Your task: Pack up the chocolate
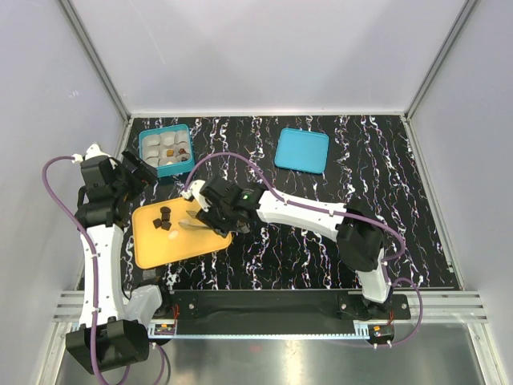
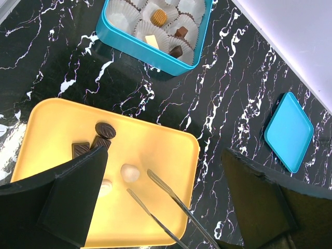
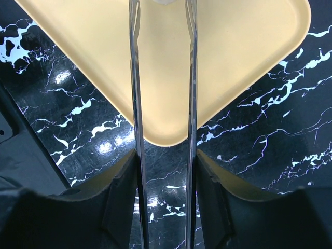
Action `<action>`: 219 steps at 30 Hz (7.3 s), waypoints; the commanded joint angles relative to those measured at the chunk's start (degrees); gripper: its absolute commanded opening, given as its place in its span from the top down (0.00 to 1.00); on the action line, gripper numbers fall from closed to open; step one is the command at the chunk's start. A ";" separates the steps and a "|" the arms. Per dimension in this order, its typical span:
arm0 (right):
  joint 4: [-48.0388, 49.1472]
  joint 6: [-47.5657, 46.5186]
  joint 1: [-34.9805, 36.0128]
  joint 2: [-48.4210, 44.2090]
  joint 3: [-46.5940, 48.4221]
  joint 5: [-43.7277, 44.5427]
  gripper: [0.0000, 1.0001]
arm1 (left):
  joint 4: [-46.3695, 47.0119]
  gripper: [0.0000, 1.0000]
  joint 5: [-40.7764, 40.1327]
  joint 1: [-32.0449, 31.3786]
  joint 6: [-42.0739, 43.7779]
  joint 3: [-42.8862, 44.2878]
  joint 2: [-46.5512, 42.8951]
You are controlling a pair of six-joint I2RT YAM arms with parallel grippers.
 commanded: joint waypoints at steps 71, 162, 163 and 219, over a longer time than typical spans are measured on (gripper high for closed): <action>26.20 -11.39 -8.59 35.65 49.69 5.67 0.64 | 0.34 0.01 -11.24 1.07 -2.46 8.20 6.65; 10.75 23.91 -4.81 -13.03 -5.57 22.28 0.63 | -1.67 0.02 11.16 -1.82 3.42 -4.81 -4.50; 9.96 24.98 -4.81 -13.38 -6.63 23.16 0.63 | -1.76 0.03 10.38 -4.17 3.25 -5.24 -4.76; -10.88 37.56 -17.65 -55.29 -16.04 34.77 0.00 | 0.86 0.01 -27.76 -71.95 -12.92 -1.91 13.85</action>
